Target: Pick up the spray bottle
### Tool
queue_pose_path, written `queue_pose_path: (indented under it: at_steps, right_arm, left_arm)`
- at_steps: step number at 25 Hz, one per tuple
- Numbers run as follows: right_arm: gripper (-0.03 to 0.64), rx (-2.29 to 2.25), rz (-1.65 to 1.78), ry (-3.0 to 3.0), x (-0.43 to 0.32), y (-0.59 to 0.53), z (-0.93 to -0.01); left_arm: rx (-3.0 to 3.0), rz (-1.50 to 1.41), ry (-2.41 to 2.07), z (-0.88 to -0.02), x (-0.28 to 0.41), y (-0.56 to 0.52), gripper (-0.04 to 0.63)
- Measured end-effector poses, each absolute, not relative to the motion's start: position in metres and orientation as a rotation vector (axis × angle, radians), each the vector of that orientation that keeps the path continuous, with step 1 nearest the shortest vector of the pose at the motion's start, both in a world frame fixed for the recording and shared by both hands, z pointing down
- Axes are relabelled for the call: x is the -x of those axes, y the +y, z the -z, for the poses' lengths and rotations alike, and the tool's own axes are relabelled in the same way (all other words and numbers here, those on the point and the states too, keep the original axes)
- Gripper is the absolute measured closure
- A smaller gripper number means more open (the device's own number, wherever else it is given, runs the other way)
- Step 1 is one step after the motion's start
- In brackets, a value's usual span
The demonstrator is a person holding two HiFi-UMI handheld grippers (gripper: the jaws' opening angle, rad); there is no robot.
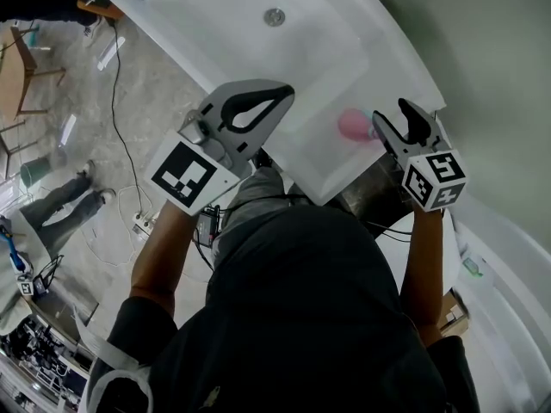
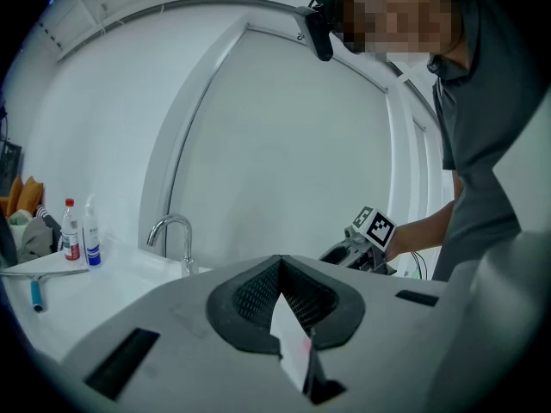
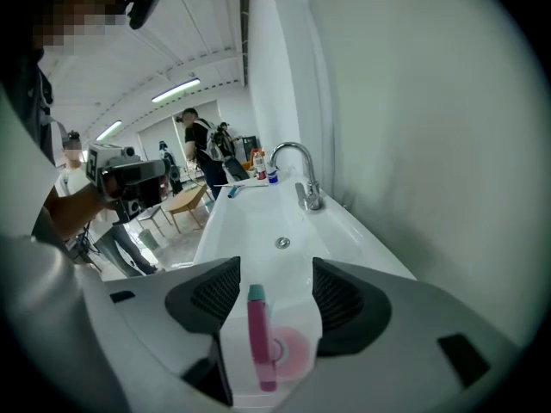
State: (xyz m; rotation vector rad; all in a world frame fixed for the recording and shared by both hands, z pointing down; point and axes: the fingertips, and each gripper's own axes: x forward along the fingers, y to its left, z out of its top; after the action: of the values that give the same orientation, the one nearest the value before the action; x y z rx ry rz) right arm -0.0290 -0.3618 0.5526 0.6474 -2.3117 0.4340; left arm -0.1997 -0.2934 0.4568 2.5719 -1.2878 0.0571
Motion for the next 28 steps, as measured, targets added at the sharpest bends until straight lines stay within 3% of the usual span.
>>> queue_pose_path:
  at_steps: [12,13,14,15,28]
  right_arm:
    - [0.373,-0.601,-0.462,-2.215,0.020,-0.343,-0.586]
    - [0.401,-0.599,-0.442,-2.208,0.019,-0.342,-0.586]
    - [0.499,-0.597,-0.424,-2.203,0.017,-0.342,-0.586]
    - [0.546,-0.596,-0.413,-2.199,0.016,-0.341,-0.585]
    - [0.546,-0.706,-0.417,-2.282,0.011,-0.334,-0.539]
  left_arm:
    - [-2.577,-0.038,-1.262,-0.457,0.174,-0.292,0.592]
    - [-2.579,-0.038,-1.260,-0.457,0.172,-0.292,0.594]
    - [-2.582,-0.040,-1.257,-0.456,0.170,-0.291,0.594]
    - [-2.587,-0.041,-1.255,-0.455,0.168,-0.291,0.594]
    - [-2.637,-0.033,-1.237,-0.440,0.160,-0.268,0.594]
